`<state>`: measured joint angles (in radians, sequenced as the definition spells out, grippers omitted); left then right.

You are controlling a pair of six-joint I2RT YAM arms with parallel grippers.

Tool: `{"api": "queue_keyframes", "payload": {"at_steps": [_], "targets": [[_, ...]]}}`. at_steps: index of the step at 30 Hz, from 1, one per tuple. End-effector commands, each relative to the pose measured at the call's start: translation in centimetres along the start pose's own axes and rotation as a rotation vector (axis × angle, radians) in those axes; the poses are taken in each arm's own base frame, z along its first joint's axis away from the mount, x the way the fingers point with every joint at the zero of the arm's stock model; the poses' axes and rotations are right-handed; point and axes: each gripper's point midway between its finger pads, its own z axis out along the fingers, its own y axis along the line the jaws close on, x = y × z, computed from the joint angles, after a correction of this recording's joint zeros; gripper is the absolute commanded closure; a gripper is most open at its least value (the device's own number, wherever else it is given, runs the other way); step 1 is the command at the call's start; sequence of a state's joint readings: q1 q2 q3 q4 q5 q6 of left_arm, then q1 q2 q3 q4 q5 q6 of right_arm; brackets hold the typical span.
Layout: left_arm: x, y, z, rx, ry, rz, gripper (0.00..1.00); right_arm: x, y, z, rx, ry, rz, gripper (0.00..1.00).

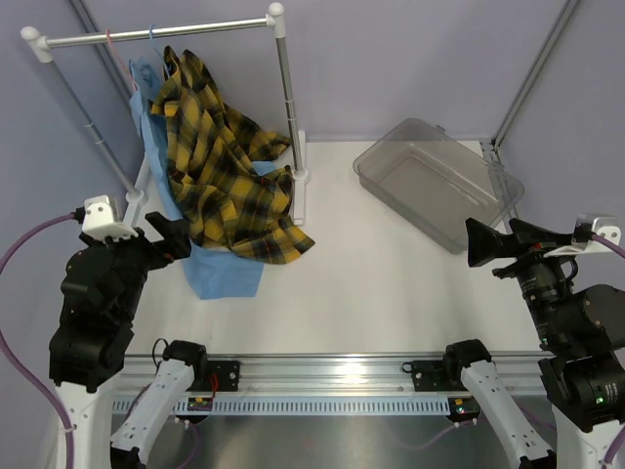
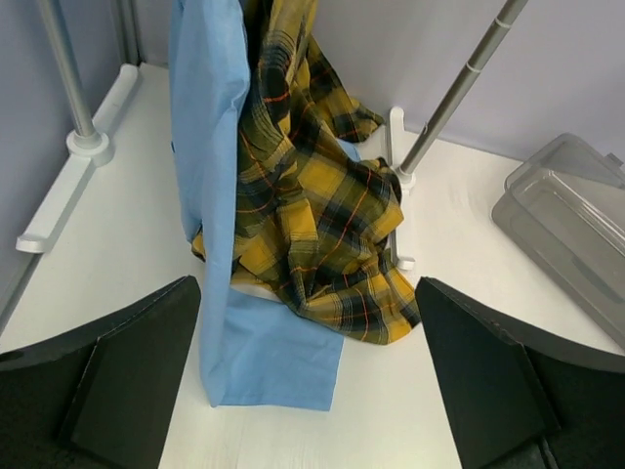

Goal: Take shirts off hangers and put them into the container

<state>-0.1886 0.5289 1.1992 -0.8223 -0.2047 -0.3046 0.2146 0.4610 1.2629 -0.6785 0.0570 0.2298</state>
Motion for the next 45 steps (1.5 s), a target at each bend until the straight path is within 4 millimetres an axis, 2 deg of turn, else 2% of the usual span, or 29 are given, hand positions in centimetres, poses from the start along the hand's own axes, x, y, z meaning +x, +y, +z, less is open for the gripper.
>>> {"api": "queue_keyframes", "payload": {"at_steps": [1,3,4,5,7,8,10,11,13,14,15,16,18,21,22,25,31,35,41,44,45], "targets": [[-1.4,-1.9,0.7,0.065,0.002,-0.023,0.01,-0.4,0.7,-0.3,-0.035,-0.009,0.011,0.01],[-1.6,-2.6,1.5,0.081,0.025,-0.031,0.01,0.0,0.5,0.0,-0.022,0.004,0.02,0.01],[-2.5,-3.2,1.7,0.098,0.023,-0.035,0.01,0.3,0.6,0.2,-0.026,0.017,0.024,0.01],[-2.2,-3.8,3.2,0.102,0.067,-0.035,0.01,0.7,0.9,0.3,-0.049,0.035,0.02,0.01],[-3.0,-4.3,4.4,0.093,0.08,-0.045,0.01,1.6,1.6,0.7,-0.087,0.077,0.019,0.01],[-4.2,-4.6,5.8,0.073,0.079,-0.041,0.01,2.2,2.4,0.6,-0.138,0.105,0.005,0.0],[-5.6,-4.6,7.3,0.041,0.07,-0.003,0.01,3.1,2.7,1.1,-0.16,0.151,0.003,0.01],[-6.9,-4.5,8.8,0.002,0.059,0.012,0.01,3.4,2.8,1.1,-0.168,0.164,0.001,0.0],[-8.0,-4.3,10.4,-0.032,0.054,0.058,0.01,4.0,2.4,1.2,-0.147,0.185,0.006,0.0],[-9.4,-4.4,10.8,-0.04,0.028,0.06,0.01,4.1,2.1,1.3,-0.129,0.18,0.007,0.01],[-8.8,-4.4,12.9,-0.054,0.066,0.074,0.01,4.3,1.9,1.1,-0.124,0.176,0.007,0.01],[-9.2,-3.7,13.7,-0.074,0.067,0.065,0.01,4.2,1.9,1.0,-0.124,0.169,0.004,0.0],[-9.2,-3.7,15.7,-0.057,0.093,0.035,0.01,4.5,1.8,0.8,-0.127,0.171,-0.002,0.0],[-9.6,-2.7,17.5,-0.079,0.1,0.052,0.01,5.3,1.8,0.8,-0.134,0.208,-0.006,0.01],[-9.0,-2.1,18.8,-0.095,0.126,0.063,0.01,5.7,1.8,0.9,-0.132,0.223,-0.006,0.0],[-8.4,-1.8,21.0,-0.094,0.158,0.096,0.02,6.8,1.7,1.2,-0.128,0.273,-0.003,0.0],[-7.3,-1.7,23.6,-0.095,0.196,0.102,0.14,7.4,1.6,1.8,-0.125,0.302,0.005,0.0],[-6.3,-0.5,25.3,-0.153,0.221,0.126,0.16,7.3,1.7,2.0,-0.128,0.302,0.004,0.01],[-5.1,-0.7,26.5,-0.13,0.256,0.131,0.21,7.7,1.7,2.4,-0.129,0.313,0.006,0.01],[-4.6,-0.7,27.0,-0.121,0.271,0.139,0.36,7.9,1.8,2.6,-0.133,0.315,0.007,0.0],[-4.7,-0.8,26.9,-0.116,0.269,0.137,0.45,8.0,1.7,2.7,-0.132,0.318,0.007,0.01]]}}
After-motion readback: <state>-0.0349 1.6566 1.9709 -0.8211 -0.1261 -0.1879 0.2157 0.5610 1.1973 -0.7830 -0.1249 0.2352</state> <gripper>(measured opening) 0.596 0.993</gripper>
